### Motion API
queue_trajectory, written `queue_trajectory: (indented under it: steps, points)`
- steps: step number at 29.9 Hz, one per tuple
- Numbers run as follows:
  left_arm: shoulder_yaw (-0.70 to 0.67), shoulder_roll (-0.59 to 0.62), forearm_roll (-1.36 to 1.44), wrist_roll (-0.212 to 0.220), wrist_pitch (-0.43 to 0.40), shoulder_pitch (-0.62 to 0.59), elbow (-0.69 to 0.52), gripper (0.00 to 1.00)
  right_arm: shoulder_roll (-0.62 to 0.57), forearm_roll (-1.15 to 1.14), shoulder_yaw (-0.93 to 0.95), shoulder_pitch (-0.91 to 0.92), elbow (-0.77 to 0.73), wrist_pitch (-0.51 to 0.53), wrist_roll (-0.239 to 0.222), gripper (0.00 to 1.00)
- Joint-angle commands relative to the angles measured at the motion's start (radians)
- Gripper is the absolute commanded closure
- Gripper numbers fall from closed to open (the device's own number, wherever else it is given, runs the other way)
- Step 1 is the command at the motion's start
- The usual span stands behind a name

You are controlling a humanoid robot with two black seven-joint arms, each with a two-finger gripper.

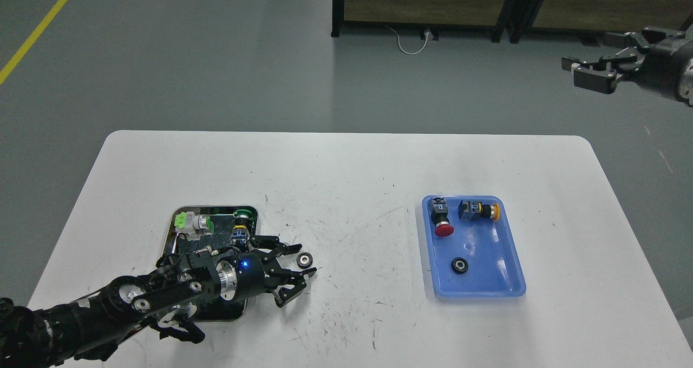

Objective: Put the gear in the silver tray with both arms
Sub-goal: 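Carry the gear with the left gripper and lower it into the silver tray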

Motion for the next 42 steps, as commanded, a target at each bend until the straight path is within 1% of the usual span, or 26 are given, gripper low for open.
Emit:
queue_trajectory:
  steps: [1, 4, 13, 17, 20, 22, 24, 26, 29, 34, 36, 38, 40, 42]
  points:
    - [0.0, 0.0, 0.0, 0.006, -0.005, -0.009, 0.0, 0.55, 0.0, -0.001, 0.0, -0.002, -0.002, 0.0, 0.0, 0.07]
    - [-0.001, 0.0, -0.002, 0.007, -0.014, -0.011, -0.002, 0.6, 0.0, -0.005, 0.0, -0.002, -0.002, 0.0, 0.0, 0.07]
    - [0.0, 0.0, -0.002, 0.013, -0.017, -0.01, -0.005, 0.71, 0.0, -0.008, 0.0, -0.002, -0.002, 0.0, 0.0, 0.07]
    - [-0.001, 0.0, -0.003, 0.015, -0.018, -0.01, -0.01, 0.72, 0.0, -0.009, 0.0, -0.002, -0.002, -0.002, 0.0, 0.07]
    - [-0.026, 0.008, -0.008, 0.013, -0.02, -0.019, -0.016, 0.72, 0.0, -0.009, 0.0, -0.002, -0.002, -0.002, 0.0, 0.07]
    - [-0.067, 0.021, -0.04, 0.013, -0.037, -0.045, -0.026, 0.72, -0.001, -0.009, 0.0, -0.002, -0.002, -0.002, 0.0, 0.07]
    - [-0.103, 0.058, -0.087, 0.016, -0.073, -0.062, -0.042, 0.72, -0.002, -0.009, 0.0, -0.002, -0.002, -0.002, 0.0, 0.07]
    - [-0.115, 0.093, -0.107, 0.018, -0.086, -0.085, -0.054, 0.72, -0.002, -0.009, 0.0, -0.002, -0.002, -0.002, 0.0, 0.07]
    - [-0.117, 0.15, -0.109, 0.018, -0.094, -0.103, -0.088, 0.72, 0.0, -0.009, -0.001, -0.002, -0.002, -0.002, 0.0, 0.07]
    - [-0.097, 0.291, -0.109, 0.018, -0.107, -0.086, -0.186, 0.72, 0.0, -0.011, -0.003, -0.002, -0.002, -0.002, 0.0, 0.07]
    - [-0.092, 0.369, -0.109, 0.023, -0.107, -0.063, -0.258, 0.72, 0.003, -0.012, -0.003, -0.002, -0.002, -0.002, 0.0, 0.07]
    - [-0.092, 0.463, -0.108, 0.038, -0.106, -0.046, -0.374, 0.72, 0.009, -0.015, -0.003, -0.003, -0.002, -0.002, 0.0, 0.07]
    - [-0.09, 0.558, -0.1, 0.043, -0.104, -0.036, -0.451, 0.72, 0.015, -0.017, -0.006, -0.003, -0.003, -0.002, 0.0, 0.07]
    - [-0.09, 0.601, -0.097, 0.039, -0.104, -0.01, -0.465, 0.72, 0.029, -0.02, -0.006, -0.003, -0.006, -0.002, 0.0, 0.07]
